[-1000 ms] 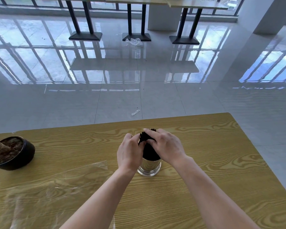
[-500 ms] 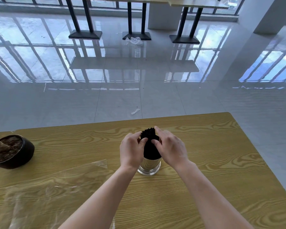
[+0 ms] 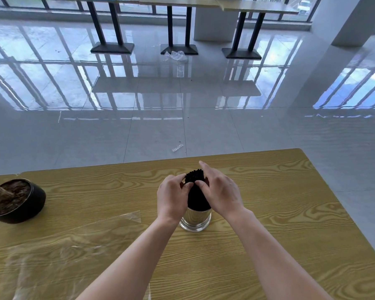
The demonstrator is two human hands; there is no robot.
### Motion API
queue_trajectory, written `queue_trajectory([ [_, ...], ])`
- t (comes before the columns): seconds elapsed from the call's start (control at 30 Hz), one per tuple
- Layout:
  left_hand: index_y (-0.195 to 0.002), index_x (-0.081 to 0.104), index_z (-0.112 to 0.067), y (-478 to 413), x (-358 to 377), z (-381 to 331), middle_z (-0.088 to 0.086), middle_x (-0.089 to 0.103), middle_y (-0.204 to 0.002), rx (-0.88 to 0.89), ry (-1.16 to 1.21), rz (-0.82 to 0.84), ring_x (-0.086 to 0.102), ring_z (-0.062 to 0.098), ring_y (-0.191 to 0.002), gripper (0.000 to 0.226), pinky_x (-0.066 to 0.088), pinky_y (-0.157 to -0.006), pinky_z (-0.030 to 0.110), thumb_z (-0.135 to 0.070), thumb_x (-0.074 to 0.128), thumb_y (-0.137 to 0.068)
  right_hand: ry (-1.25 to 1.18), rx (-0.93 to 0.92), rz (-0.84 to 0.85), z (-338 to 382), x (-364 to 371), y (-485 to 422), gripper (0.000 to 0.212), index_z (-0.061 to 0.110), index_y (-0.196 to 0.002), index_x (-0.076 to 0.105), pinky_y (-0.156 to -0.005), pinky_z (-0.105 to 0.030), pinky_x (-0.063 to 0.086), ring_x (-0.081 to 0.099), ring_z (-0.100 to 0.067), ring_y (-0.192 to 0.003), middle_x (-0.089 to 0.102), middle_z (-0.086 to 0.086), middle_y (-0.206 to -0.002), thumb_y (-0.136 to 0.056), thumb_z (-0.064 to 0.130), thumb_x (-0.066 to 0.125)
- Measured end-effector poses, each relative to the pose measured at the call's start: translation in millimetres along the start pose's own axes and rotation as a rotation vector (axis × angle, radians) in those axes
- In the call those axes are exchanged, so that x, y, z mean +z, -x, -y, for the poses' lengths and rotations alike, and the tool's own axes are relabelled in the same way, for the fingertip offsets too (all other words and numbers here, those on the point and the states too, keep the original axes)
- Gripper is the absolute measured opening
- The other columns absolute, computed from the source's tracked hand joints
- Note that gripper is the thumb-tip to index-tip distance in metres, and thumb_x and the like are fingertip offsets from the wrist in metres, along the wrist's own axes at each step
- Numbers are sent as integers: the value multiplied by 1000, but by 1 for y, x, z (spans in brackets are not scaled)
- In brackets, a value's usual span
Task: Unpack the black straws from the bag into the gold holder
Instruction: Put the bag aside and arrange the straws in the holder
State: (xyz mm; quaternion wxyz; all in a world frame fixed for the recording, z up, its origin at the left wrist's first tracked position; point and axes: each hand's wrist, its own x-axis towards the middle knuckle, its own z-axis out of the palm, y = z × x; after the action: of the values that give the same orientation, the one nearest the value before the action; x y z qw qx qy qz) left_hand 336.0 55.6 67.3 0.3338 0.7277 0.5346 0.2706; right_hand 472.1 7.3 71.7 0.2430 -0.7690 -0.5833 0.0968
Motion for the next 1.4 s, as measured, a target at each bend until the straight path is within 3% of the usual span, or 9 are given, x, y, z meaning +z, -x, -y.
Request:
queue_trajectory([
  [0.1,-101,75,-15,0,-1,4,1,66,-80,-15,43,-18,61,23,-78,12,50,-73,35,-19,73,-89,-35,43,-9,-6,-1,2,67,18,-153,39,-79,-31,47,66,-24,-106,70,-2,-113,-95,38,64],
  [0.27,-122,71,-13,5,-2,6,-4,71,-82,-162,207,-57,69,17,-82,37,55,-86,30,-19,78,-86,-68,103,22,-12,-3,4,70,15,-151,42,-83,-30,47,65,-19,-97,69,4,-98,-92,39,69],
  [0.37,-113,76,-13,5,-2,5,-8,68,-74,-158,197,-86,66,10,-72,27,48,-71,9,-20,78,-86,-60,110,30,-12,-3,4,67,16,-149,44,-80,-29,46,65,-18,-95,68,6,-96,-91,39,70],
  [0.47,-104,79,-15,5,-2,4,-10,70,-79,-129,153,-103,62,1,-72,17,40,-63,3,-19,75,-88,-50,122,26,-12,-3,4,60,17,-146,50,-82,-32,48,65,-19,-98,68,5,-99,-92,38,68],
  [0.7,-85,79,-20,-4,1,1,3,62,-80,-49,-21,-37,57,18,-75,17,40,-61,19,-18,65,-95,22,122,26,-8,-2,-1,22,21,-112,73,-69,-29,42,66,-25,-93,70,-1,-99,-100,29,56],
  [0.9,-88,81,-24,-5,0,8,1,63,-80,-47,18,-36,58,15,-74,12,38,-61,16,-19,70,-91,25,138,11,-8,-2,-4,29,23,-125,70,-73,-26,42,66,-22,-104,73,-1,-112,-100,29,57],
  [1.03,-84,80,-19,-3,1,11,5,60,-81,-41,-35,-7,58,21,-74,18,48,-67,34,-19,65,-95,6,145,20,-7,-2,-4,30,23,-127,68,-75,-28,46,66,-23,-104,72,-1,-111,-99,30,58],
  [1.3,-86,80,-23,-3,-2,-2,-6,71,-83,-57,-40,-106,64,15,-78,12,48,-66,29,-33,74,-86,-29,146,43,-5,-7,-2,32,24,-129,66,-81,-34,52,65,-23,-102,71,-1,-110,-99,31,57],
  [1.4,-82,78,-22,-6,-2,-4,-7,73,-78,-68,-15,-87,66,14,-75,11,50,-65,28,-33,78,-83,-41,157,39,-5,-8,0,29,24,-125,67,-75,-31,47,65,-23,-98,71,-1,-104,-98,30,57],
])
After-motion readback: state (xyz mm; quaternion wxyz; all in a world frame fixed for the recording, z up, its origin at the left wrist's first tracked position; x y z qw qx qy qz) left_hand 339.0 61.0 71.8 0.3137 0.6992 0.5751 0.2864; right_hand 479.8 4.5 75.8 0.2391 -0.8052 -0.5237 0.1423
